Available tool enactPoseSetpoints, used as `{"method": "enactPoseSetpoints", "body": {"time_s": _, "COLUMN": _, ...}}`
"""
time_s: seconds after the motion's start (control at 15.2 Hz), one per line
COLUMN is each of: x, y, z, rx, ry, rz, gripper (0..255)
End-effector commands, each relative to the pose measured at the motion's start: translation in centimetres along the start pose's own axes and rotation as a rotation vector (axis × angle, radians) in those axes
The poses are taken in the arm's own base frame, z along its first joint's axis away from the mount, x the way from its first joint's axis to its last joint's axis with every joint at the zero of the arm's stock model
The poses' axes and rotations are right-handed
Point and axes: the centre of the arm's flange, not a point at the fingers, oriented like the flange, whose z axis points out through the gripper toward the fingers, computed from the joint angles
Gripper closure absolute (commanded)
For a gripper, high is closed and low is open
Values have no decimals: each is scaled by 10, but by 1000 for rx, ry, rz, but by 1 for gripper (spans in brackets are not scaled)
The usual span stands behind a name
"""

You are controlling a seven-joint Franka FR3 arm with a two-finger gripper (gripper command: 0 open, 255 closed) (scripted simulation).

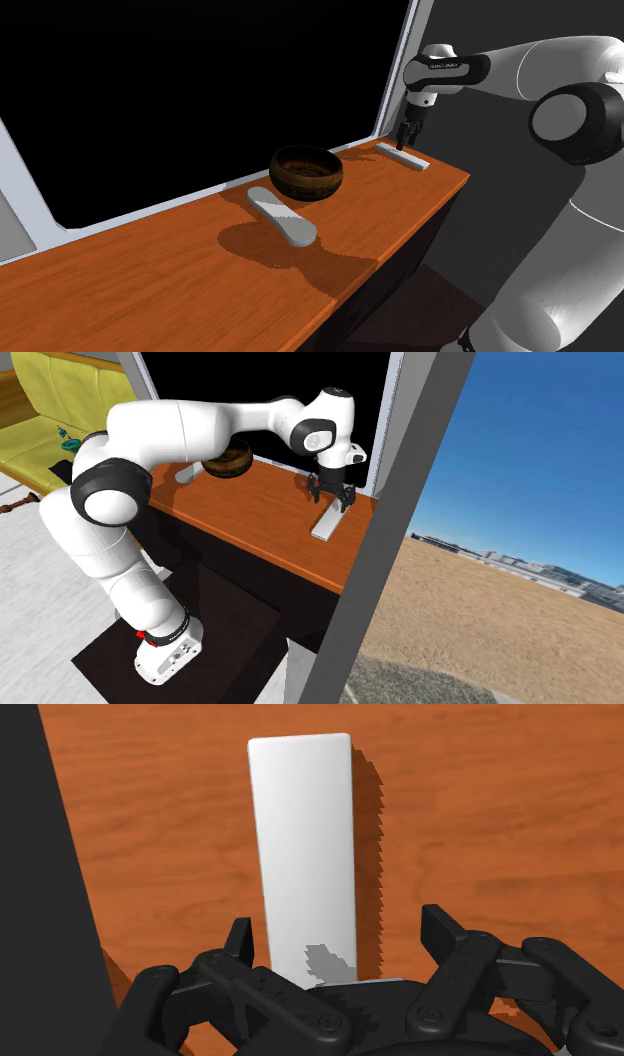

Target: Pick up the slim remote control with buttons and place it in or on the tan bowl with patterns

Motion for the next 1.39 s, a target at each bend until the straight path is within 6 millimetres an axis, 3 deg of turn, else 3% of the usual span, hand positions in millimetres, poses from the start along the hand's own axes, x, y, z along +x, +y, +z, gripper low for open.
{"method": "enactPoseSetpoints", "body": {"time_s": 0.0, "x": 8, "y": 11, "z": 4, "rx": -2, "ry": 6, "rz": -2, "gripper": 0}}
{"method": "enactPoseSetpoints", "body": {"time_s": 0.46, "x": 8, "y": 11, "z": 39, "rx": -2, "ry": 6, "rz": -2, "gripper": 0}}
{"method": "enactPoseSetpoints", "body": {"time_s": 0.99, "x": 8, "y": 11, "z": 39, "rx": -2, "ry": 6, "rz": -2, "gripper": 0}}
{"method": "enactPoseSetpoints", "body": {"time_s": 1.06, "x": 8, "y": 11, "z": 39, "rx": -2, "ry": 6, "rz": -2, "gripper": 255}}
{"method": "enactPoseSetpoints", "body": {"time_s": 1.32, "x": 8, "y": 11, "z": 39, "rx": -2, "ry": 6, "rz": -2, "gripper": 255}}
